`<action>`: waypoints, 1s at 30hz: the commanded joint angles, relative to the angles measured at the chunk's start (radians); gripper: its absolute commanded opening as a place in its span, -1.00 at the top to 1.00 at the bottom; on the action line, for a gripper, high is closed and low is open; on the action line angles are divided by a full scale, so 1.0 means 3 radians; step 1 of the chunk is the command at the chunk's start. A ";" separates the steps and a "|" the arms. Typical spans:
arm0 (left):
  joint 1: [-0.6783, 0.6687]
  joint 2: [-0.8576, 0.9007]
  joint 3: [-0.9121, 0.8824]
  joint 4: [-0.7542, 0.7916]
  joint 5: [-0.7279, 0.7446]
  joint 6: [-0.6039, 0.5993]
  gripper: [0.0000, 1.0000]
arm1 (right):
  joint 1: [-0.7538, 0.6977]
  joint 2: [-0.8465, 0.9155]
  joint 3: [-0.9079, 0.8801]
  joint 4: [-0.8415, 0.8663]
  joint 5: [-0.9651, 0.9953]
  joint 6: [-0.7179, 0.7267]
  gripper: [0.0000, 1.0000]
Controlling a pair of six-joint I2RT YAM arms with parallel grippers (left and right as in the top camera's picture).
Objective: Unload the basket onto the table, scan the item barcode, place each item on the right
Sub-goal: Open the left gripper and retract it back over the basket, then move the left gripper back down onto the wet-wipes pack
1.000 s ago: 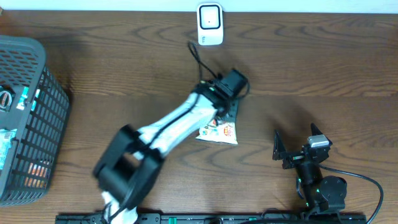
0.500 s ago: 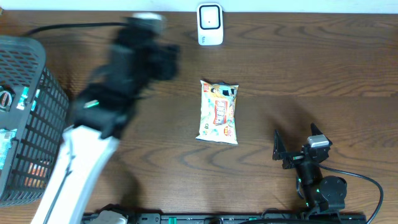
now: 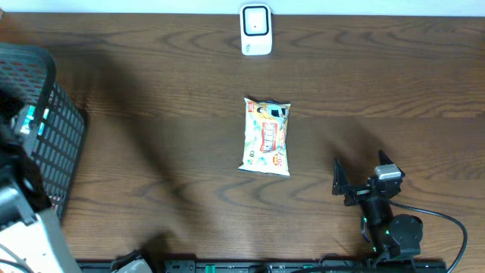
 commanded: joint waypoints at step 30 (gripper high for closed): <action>0.0247 0.0916 0.1105 -0.0646 0.2179 0.0286 0.39 | 0.0014 -0.0014 -0.0001 -0.0014 0.0003 -0.0048 -0.98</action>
